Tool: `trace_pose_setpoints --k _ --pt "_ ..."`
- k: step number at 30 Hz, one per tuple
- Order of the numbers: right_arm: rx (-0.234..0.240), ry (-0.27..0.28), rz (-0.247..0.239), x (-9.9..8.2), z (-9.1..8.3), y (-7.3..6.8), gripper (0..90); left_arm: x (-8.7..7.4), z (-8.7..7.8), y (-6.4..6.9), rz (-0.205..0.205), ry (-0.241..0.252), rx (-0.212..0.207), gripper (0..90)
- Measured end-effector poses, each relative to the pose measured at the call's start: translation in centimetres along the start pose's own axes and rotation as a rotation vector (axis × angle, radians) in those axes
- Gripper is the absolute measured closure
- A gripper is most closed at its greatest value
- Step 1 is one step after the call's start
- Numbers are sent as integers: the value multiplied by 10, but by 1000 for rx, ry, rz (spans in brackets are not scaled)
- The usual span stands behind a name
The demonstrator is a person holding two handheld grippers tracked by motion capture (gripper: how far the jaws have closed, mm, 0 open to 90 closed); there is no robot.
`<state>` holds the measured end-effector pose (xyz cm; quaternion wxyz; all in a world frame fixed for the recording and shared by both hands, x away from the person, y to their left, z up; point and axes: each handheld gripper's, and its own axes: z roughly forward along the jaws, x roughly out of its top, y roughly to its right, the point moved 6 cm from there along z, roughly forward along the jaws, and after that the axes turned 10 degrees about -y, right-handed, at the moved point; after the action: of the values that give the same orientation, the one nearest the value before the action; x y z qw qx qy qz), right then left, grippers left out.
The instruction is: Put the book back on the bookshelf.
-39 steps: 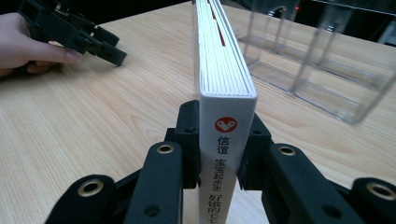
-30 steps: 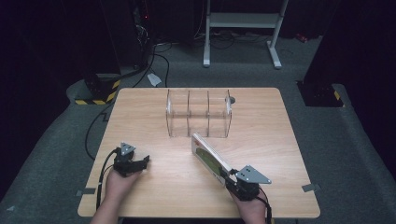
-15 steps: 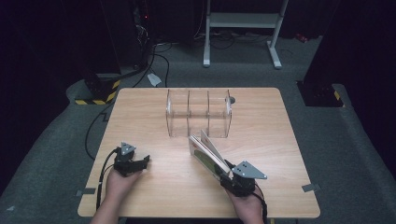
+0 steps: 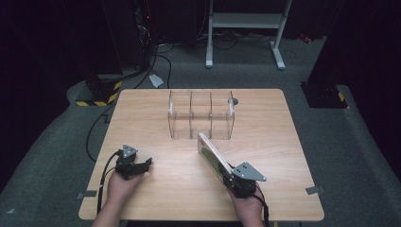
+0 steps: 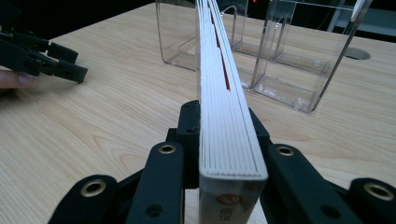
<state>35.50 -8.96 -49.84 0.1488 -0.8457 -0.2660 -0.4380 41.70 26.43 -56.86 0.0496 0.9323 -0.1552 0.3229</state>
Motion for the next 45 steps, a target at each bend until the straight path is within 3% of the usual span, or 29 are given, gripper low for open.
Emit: trace_pose_setpoints --k 7,14,23,29,45 --pt "-33 28 -13 3 -12 3 755 0 0 0 1 0 0 246" --pt "-56 42 12 4 -24 9 755 0 0 1 1 4 -5 258" --pt "-112 58 -1 12 -32 16 755 -1 -1 1 22 -1 -8 257" --pt "-112 78 5 14 -34 17 756 -2 -1 2 18 1 -10 257" --pt "-180 98 35 30 -30 33 755 -3 -2 4 12 5 -8 260"
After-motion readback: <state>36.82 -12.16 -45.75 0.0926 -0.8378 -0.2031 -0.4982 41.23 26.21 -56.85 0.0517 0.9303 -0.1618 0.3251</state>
